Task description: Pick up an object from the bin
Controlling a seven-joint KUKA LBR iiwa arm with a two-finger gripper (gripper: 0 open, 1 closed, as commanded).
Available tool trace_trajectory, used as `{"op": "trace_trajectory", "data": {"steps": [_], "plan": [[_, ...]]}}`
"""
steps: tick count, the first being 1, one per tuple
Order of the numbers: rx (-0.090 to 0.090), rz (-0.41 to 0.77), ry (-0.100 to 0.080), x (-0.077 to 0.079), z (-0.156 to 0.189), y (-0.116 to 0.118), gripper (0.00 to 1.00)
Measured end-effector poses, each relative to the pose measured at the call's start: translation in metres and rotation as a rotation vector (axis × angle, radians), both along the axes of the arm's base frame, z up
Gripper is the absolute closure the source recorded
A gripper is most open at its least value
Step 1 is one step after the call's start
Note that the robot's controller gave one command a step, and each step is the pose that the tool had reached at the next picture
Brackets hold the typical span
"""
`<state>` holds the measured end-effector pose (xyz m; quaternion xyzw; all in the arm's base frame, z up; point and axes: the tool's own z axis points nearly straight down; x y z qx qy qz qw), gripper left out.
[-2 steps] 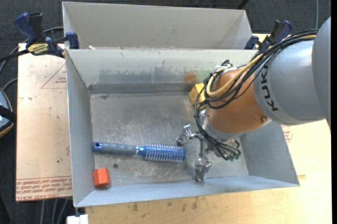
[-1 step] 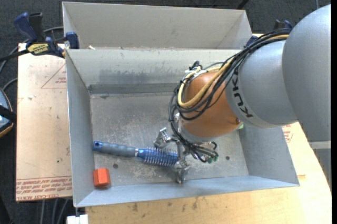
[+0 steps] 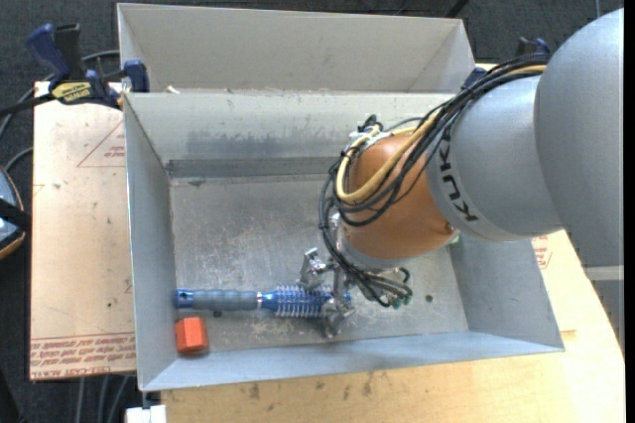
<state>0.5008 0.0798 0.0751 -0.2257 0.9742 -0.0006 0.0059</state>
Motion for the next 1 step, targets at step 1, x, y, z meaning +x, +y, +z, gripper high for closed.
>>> {"op": "trace_trajectory", "data": {"steps": [1], "plan": [[0.001,-0.015,0.002,0.0052,0.1630,0.0165,1.00]]}}
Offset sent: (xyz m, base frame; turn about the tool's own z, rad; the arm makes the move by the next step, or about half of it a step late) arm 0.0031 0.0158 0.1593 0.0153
